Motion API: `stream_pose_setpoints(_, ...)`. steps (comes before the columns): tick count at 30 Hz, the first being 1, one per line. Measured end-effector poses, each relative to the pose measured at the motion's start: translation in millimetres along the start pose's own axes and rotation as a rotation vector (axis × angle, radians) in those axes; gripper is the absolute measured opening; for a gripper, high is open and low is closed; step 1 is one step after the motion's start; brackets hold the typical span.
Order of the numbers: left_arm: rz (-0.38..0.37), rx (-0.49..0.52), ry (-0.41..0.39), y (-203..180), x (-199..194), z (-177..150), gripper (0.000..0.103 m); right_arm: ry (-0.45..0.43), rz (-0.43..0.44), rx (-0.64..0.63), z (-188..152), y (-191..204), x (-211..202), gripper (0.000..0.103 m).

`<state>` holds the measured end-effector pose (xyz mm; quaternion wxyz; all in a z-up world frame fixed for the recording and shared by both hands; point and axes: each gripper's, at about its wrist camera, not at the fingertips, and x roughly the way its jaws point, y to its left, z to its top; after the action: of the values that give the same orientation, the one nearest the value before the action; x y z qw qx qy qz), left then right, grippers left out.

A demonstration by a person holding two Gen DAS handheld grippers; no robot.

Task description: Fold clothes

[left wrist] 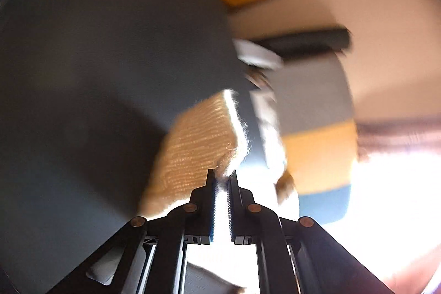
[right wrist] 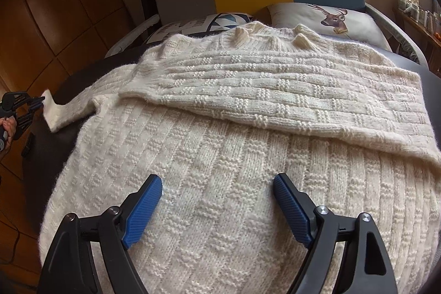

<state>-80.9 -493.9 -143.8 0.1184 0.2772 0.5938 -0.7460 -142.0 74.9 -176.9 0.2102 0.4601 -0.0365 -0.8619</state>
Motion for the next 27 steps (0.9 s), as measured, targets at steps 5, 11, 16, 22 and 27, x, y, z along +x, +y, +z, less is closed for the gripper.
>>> stream_pose_setpoints(5, -0.114, 0.140, 0.148, -81, 40, -58, 0.007, -0.021, 0.045, 0.043, 1, -6, -3, 0.085)
stream_pose_setpoints(11, -0.204, 0.290, 0.339, -165, 98, -150, 0.007, -0.042, 0.096, 0.107, 2, -14, -8, 0.085)
stream_pose_setpoints(16, -0.146, 0.435, 0.468, -198, 151, -230, 0.007, -0.049, 0.145, 0.160, 3, -22, -13, 0.085)
stream_pose_setpoints(22, -0.012, 0.521, 0.596, -186, 182, -299, 0.010, -0.070, 0.173, 0.232, 5, -36, -25, 0.082)
stream_pose_setpoints(27, -0.071, 0.499, 0.631, -181, 163, -307, 0.037, -0.086, 0.235, 0.266, 19, -36, -28, 0.068)
